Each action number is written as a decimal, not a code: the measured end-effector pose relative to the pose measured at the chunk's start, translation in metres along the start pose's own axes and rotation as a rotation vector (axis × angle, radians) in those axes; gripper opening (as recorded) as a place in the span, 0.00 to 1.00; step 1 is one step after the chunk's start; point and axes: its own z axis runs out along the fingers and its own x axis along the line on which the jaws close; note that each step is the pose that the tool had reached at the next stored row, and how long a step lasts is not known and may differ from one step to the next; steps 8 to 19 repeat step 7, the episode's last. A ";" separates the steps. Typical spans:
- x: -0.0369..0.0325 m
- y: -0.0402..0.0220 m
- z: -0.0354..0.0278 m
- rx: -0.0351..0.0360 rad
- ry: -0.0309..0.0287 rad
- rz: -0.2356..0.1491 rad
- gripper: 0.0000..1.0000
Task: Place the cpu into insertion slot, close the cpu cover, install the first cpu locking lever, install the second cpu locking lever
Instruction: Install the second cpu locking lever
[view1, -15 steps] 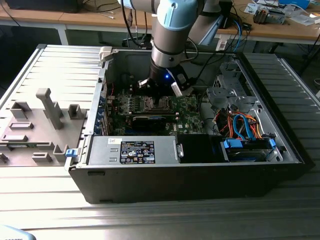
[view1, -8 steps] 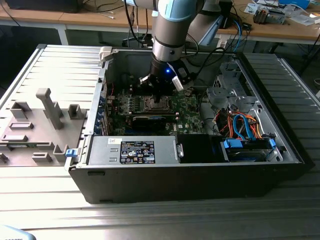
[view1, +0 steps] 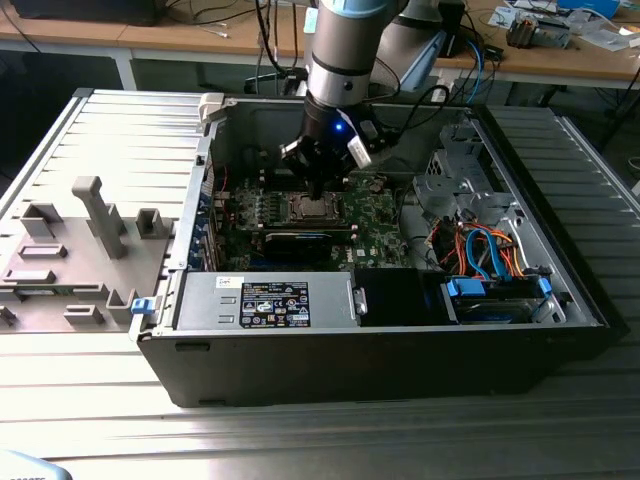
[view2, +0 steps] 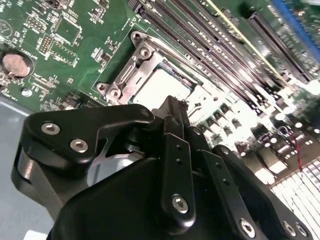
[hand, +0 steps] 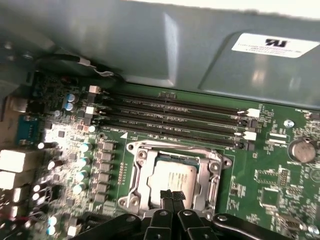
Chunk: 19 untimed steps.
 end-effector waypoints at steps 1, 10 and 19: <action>0.0001 0.0000 -0.0006 0.0002 0.0000 0.000 0.11; 0.0001 0.0001 -0.0011 0.0003 -0.0001 0.000 0.11; 0.0001 0.0001 -0.0011 0.0003 -0.0001 0.000 0.11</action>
